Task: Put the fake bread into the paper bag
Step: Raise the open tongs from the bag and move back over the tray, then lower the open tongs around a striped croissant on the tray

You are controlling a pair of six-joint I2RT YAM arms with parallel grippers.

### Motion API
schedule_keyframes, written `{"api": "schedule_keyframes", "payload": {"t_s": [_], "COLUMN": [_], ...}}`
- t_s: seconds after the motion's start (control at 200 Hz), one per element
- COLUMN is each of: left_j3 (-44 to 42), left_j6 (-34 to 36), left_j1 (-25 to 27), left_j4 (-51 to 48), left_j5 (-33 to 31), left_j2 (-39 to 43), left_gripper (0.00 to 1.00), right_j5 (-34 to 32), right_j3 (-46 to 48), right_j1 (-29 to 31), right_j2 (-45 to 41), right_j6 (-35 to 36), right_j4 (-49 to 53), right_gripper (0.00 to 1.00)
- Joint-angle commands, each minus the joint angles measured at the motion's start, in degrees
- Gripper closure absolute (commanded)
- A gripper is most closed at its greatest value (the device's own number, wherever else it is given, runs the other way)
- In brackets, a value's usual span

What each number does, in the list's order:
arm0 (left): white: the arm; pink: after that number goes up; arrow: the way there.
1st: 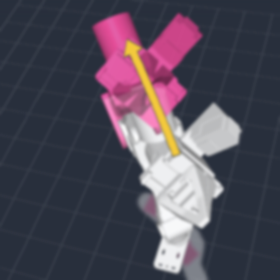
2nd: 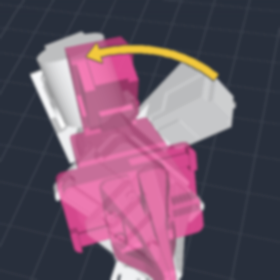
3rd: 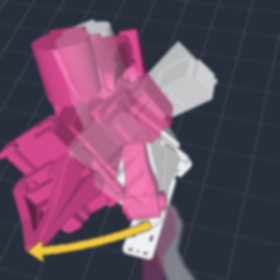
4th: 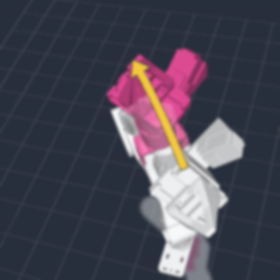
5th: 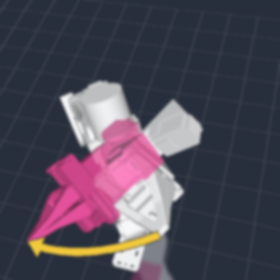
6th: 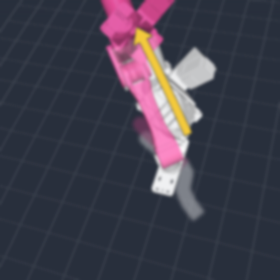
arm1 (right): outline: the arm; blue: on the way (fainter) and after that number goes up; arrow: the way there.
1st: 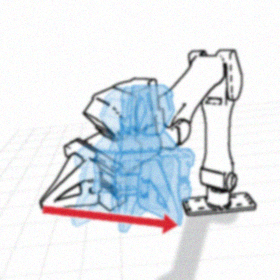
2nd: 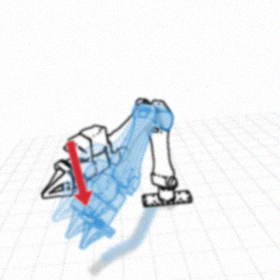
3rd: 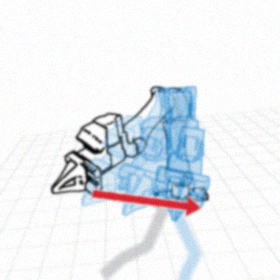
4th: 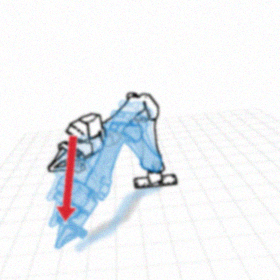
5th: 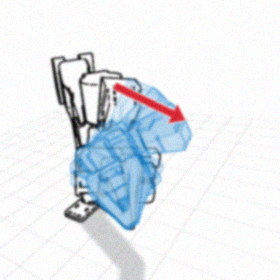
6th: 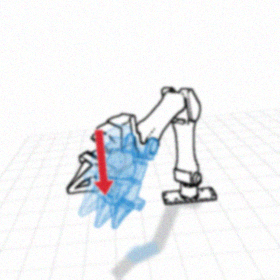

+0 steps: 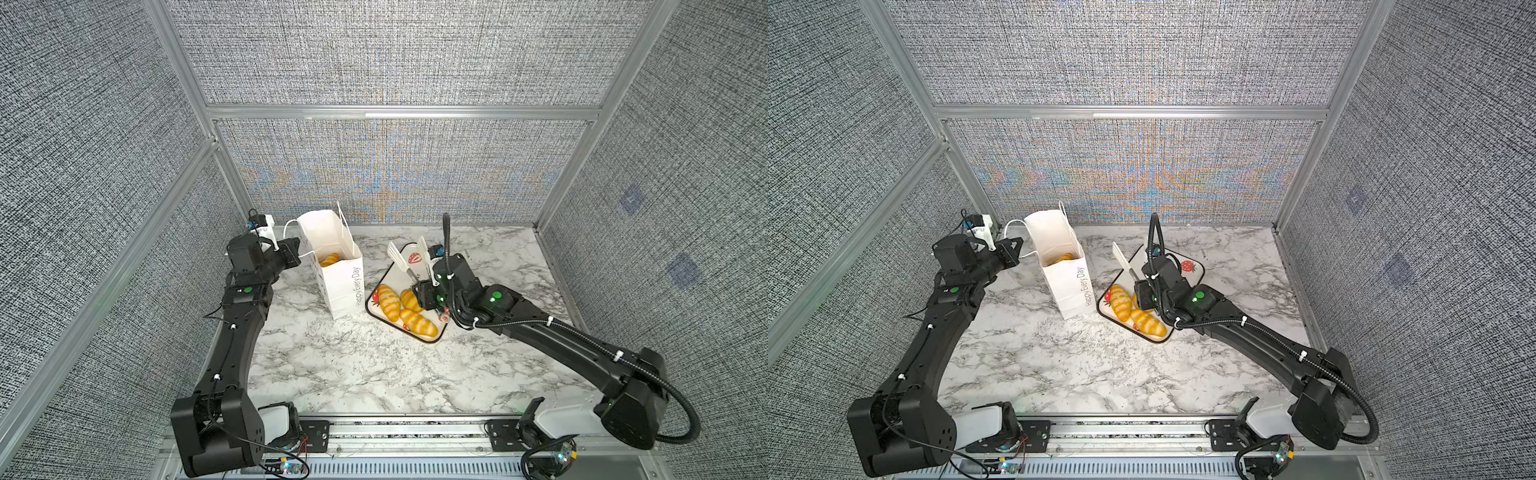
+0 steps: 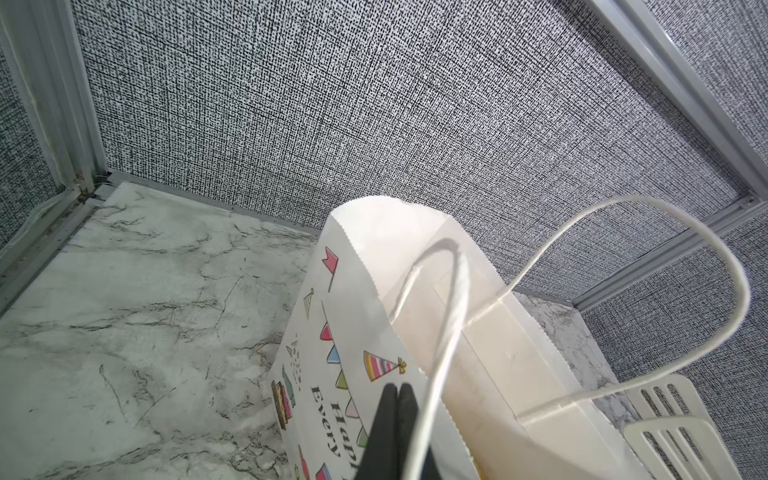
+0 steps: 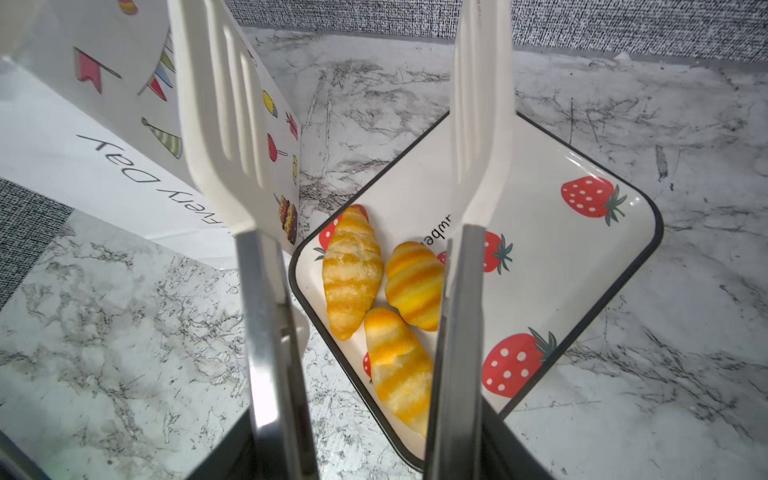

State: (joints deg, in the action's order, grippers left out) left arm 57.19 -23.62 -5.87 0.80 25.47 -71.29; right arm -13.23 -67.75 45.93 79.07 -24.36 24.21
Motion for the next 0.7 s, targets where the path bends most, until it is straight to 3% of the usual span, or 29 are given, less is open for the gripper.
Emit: {"api": "schedule_keyframes", "payload": {"t_s": [0.0,0.695], "left_j3": [-0.2,-0.2], "left_j6": [0.4,0.2], "left_j1": [-0.1,-0.1], "left_j4": [1.8,2.0], "left_j5": [0.5,0.8], "left_j2": [-0.2,-0.8], "left_gripper": [1.00,1.00], "right_j5": [-0.5,2.2], "right_j3": [0.9,8.2], "right_j1": [-0.1,-2.5], "right_j2": [0.0,3.1], "right_j6": [-2.0,-4.6], "right_j4": [0.7,3.6], "right_gripper": [0.42,0.42]}}
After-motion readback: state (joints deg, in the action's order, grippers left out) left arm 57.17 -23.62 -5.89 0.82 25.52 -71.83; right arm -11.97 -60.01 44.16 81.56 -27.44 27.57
